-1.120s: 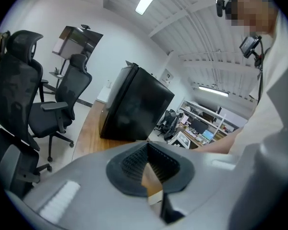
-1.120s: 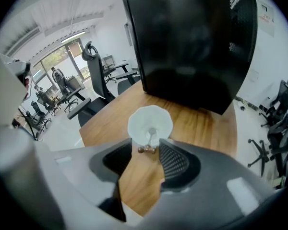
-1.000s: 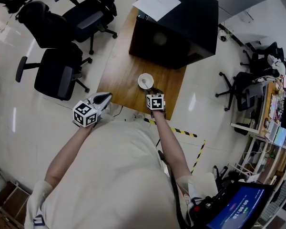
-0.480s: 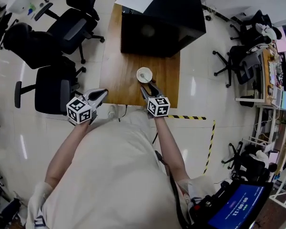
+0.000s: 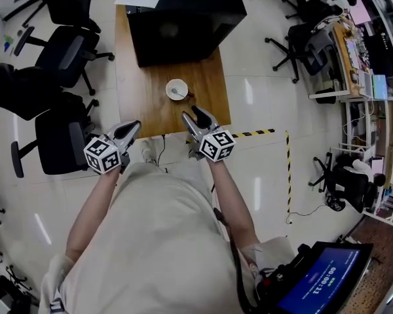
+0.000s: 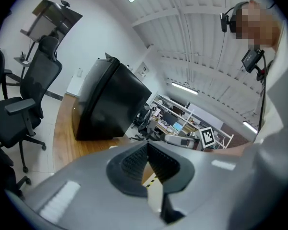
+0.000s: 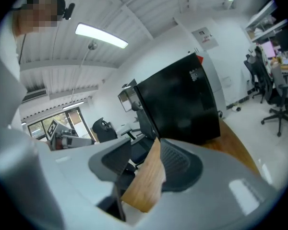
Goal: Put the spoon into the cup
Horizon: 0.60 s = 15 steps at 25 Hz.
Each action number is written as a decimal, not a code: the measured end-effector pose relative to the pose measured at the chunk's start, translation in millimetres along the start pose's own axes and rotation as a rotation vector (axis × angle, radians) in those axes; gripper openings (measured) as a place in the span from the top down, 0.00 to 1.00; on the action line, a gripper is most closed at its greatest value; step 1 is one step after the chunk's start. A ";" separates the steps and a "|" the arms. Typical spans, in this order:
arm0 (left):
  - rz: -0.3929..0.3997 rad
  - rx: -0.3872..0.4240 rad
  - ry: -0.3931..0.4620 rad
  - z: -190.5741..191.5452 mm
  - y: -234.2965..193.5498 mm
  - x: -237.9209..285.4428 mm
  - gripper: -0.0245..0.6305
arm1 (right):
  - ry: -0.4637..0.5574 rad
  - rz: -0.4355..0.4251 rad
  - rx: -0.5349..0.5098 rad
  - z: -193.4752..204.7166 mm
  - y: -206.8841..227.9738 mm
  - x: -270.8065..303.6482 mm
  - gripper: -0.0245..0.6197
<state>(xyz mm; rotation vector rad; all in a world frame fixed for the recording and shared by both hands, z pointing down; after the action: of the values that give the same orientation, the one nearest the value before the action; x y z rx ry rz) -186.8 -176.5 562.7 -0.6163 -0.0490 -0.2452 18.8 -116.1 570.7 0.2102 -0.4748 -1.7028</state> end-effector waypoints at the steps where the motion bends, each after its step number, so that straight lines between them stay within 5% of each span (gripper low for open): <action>1: 0.008 -0.010 0.005 -0.2 3.5 0.8 0.96 | 0.013 -0.002 0.007 -5.5 -1.4 -4.6 0.66; 8: 0.029 0.026 0.022 5.6 32.8 8.1 0.96 | 0.109 -0.103 0.050 -31.8 -9.1 -41.7 0.72; 11: -0.016 0.057 0.016 10.6 41.1 11.4 0.96 | 0.134 -0.132 0.057 -35.4 -4.7 -55.2 0.72; 15: -0.103 -0.003 0.082 9.9 60.4 18.6 0.96 | 0.154 -0.190 0.039 -50.4 1.9 -73.3 0.72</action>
<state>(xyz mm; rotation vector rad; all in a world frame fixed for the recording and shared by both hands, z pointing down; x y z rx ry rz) -153.9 -127.2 538.8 -0.6067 -0.0012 -0.3697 54.5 -54.6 517.2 0.4230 -0.3835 -1.8471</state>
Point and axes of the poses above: the fingertips, and each gripper's own axes: x forward along the fingers, y to its right, z out of its underside, the point moved 3 cm from there along -x, backward along the fingers, and after that the axes turned 10 degrees about y, right-handed, at the moved point
